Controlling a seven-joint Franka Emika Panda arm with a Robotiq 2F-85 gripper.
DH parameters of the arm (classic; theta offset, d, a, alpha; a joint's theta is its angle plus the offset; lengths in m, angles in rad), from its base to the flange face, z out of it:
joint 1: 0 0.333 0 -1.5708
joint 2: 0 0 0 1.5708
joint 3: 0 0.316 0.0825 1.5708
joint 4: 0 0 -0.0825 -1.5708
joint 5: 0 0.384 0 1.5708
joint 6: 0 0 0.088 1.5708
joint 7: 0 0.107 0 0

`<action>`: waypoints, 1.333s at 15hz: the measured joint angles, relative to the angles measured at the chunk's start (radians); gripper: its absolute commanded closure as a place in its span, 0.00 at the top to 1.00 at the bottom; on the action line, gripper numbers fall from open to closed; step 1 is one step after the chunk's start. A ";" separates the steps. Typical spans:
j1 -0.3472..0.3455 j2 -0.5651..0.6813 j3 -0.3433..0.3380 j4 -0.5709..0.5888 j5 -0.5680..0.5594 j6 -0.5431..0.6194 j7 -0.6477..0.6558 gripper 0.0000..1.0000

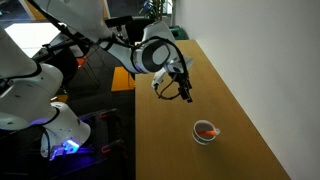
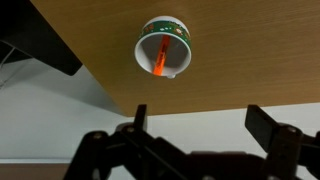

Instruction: Put the orange sharpie on the table

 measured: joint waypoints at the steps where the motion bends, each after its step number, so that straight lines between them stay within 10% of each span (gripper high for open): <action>1: -0.004 0.031 -0.010 0.013 -0.029 0.042 0.000 1.00; 8: -0.021 0.210 -0.115 0.132 -0.241 0.193 0.093 1.00; 20: -0.021 0.277 -0.133 0.175 -0.244 0.193 0.116 1.00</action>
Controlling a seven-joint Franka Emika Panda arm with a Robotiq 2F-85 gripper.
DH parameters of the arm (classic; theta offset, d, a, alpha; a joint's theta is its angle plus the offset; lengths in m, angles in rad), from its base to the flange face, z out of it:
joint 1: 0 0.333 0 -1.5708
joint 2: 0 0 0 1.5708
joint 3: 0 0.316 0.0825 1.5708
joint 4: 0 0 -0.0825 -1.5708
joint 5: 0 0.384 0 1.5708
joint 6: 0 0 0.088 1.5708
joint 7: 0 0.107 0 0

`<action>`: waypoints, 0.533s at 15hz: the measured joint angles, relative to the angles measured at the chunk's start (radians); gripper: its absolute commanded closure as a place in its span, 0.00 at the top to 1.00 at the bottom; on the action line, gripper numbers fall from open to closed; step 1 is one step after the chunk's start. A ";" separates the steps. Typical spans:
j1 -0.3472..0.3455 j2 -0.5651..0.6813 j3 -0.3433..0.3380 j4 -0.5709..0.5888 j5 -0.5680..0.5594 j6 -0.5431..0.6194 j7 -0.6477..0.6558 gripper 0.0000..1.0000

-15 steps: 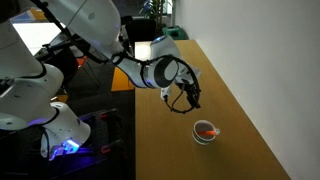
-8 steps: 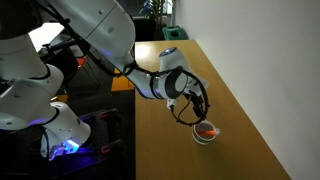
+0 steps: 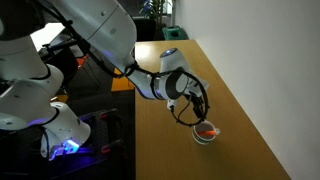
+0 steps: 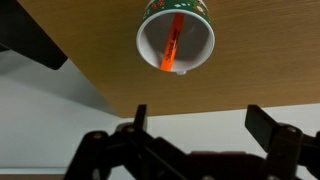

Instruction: Put the orange sharpie on the table

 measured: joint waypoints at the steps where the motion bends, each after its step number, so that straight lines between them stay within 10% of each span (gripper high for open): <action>1: 0.000 0.007 0.000 0.002 0.002 0.000 0.004 1.00; 8: 0.001 0.095 -0.005 0.046 0.020 -0.005 0.038 1.00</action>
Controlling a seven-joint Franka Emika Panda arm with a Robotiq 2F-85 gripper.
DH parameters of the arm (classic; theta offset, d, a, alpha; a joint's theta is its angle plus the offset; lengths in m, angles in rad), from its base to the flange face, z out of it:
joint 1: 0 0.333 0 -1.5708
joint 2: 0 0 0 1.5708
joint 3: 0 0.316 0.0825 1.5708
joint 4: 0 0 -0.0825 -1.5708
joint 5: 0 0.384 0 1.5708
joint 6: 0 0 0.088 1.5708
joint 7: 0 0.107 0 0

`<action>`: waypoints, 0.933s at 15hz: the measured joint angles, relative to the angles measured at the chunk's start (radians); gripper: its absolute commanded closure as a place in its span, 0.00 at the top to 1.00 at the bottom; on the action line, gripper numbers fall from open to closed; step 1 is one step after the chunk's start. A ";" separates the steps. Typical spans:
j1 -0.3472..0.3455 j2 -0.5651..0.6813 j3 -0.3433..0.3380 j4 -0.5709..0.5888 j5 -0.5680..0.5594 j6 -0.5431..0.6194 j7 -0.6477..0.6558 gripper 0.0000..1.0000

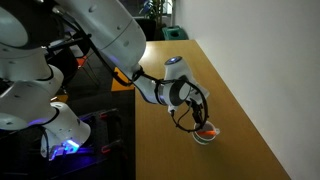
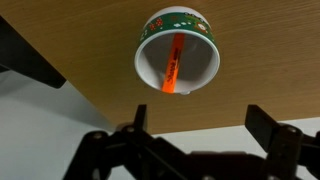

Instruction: Put the orange sharpie on the table

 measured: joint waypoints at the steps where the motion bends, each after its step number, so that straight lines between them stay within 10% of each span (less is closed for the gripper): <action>1: 0.002 0.011 -0.004 0.010 0.000 -0.006 0.023 1.00; 14: -0.004 0.215 -0.006 0.159 0.128 -0.016 0.062 0.93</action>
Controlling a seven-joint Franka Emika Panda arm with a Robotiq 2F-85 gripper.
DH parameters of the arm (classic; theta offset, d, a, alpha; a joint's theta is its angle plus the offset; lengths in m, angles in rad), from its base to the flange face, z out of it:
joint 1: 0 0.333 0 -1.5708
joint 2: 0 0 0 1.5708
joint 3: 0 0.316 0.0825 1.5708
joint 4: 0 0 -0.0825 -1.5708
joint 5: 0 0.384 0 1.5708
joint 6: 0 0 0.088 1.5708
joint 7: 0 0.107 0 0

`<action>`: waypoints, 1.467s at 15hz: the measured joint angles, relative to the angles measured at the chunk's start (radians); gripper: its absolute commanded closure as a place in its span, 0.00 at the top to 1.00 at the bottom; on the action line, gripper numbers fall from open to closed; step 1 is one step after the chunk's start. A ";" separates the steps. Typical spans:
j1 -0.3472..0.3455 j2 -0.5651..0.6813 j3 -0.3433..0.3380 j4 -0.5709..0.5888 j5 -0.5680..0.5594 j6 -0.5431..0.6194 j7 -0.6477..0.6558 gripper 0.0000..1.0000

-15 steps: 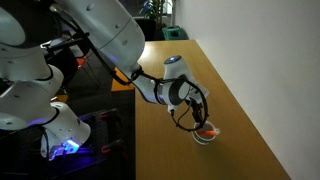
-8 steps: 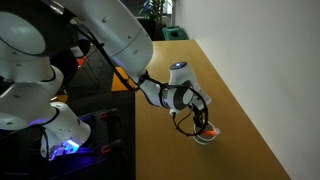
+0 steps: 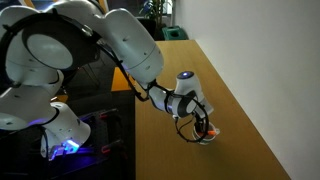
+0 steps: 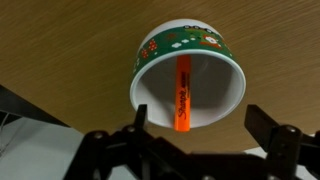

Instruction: Put the orange sharpie on the table

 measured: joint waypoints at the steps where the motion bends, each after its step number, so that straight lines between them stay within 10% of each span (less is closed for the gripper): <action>1: -0.002 0.015 0.000 0.015 0.010 0.000 0.000 0.93; 9: -0.016 0.115 0.001 0.131 0.063 -0.015 -0.006 0.69; 17: 0.176 0.157 -0.176 0.161 0.597 -0.016 -0.401 0.05; 22: 0.267 0.177 -0.255 0.171 0.773 -0.016 -0.522 0.05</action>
